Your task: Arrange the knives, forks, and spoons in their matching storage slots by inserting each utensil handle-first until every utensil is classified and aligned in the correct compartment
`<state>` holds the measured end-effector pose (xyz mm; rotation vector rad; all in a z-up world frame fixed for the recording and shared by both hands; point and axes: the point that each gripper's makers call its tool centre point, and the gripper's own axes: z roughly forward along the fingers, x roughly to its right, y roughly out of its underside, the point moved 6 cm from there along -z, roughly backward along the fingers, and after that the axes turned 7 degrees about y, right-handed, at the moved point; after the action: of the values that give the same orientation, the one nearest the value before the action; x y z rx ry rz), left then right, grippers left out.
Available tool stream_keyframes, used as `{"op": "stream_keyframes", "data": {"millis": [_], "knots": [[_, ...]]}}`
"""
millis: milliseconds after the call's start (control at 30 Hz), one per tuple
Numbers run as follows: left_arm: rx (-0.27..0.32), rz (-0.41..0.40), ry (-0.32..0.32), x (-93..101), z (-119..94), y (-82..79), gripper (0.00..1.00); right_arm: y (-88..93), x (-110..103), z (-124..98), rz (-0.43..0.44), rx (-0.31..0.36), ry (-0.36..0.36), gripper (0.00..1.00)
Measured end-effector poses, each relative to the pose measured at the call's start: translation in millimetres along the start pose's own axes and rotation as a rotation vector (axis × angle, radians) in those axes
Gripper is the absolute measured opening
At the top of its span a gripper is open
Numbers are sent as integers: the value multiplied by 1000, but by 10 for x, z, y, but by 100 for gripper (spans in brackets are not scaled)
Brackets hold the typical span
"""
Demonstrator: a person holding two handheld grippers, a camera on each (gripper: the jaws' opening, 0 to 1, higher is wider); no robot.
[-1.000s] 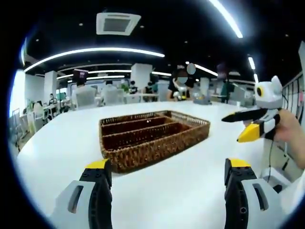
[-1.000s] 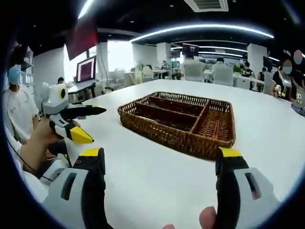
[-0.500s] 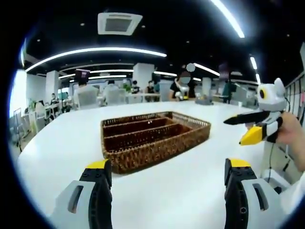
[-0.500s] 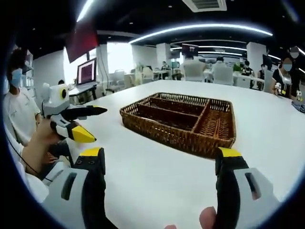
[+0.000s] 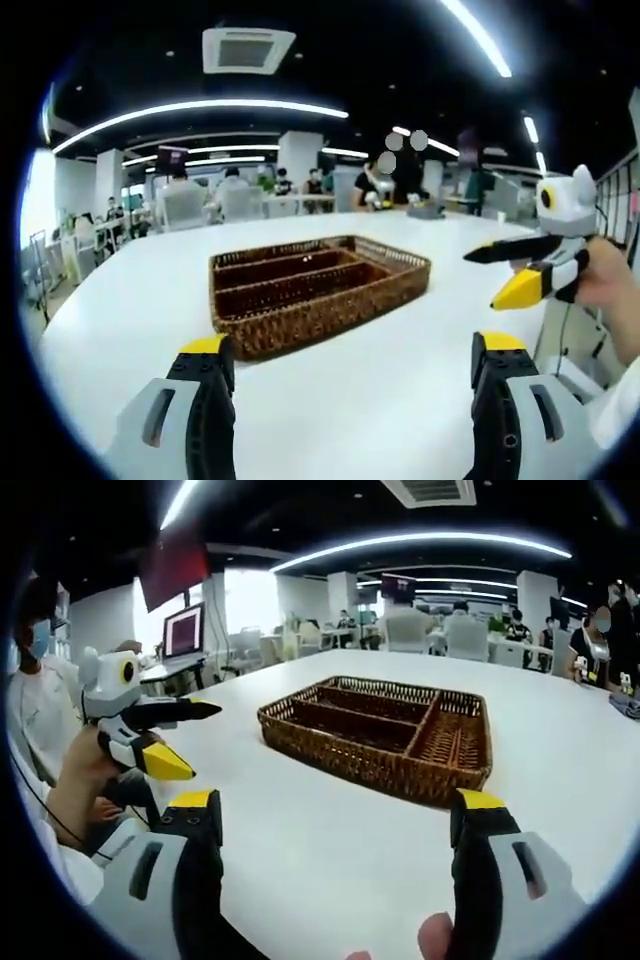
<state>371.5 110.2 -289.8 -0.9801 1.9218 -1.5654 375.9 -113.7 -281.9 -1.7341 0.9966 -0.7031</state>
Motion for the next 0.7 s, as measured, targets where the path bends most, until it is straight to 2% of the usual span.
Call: {"op": "stream_keyframes", "data": {"millis": [700], "knots": [[-11,-6,-2,20,-1,26,99,55,-61,-16,4,-11,-18,97]]}}
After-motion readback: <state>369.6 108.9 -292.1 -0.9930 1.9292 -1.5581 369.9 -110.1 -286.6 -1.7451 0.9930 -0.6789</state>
